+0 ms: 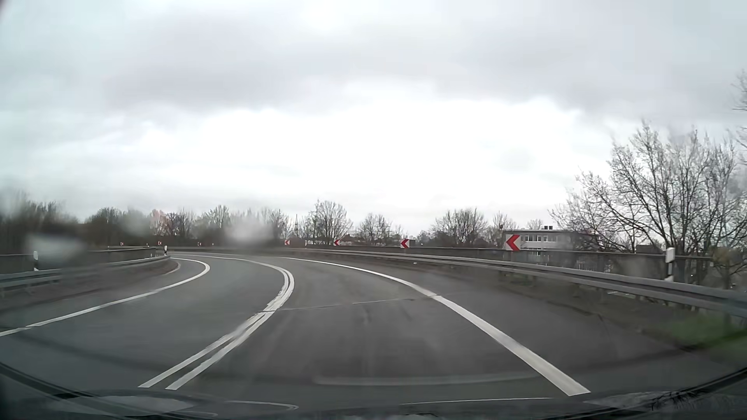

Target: Follow the waypoints while adhering to traffic rules and regulations

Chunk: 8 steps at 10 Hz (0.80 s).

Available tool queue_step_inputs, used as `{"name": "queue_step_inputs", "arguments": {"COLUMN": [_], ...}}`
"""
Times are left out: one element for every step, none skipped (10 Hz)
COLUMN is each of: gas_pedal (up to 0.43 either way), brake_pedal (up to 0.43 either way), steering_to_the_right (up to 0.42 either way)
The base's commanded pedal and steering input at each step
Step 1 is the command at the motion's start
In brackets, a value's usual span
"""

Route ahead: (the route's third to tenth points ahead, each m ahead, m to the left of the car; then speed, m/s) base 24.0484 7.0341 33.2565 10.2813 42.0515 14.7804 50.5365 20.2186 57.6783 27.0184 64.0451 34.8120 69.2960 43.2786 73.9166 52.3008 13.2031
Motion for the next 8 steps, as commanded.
{"name": "queue_step_inputs", "arguments": {"gas_pedal": [0.098,0.098,0.098,0.110,0.118,0.138,0.138,0.138], "brake_pedal": [0.000,0.000,0.000,0.000,0.000,0.000,0.000,0.000], "steering_to_the_right": [-0.029,-0.038,-0.045,-0.049,-0.051,-0.053,-0.055,-0.057]}}
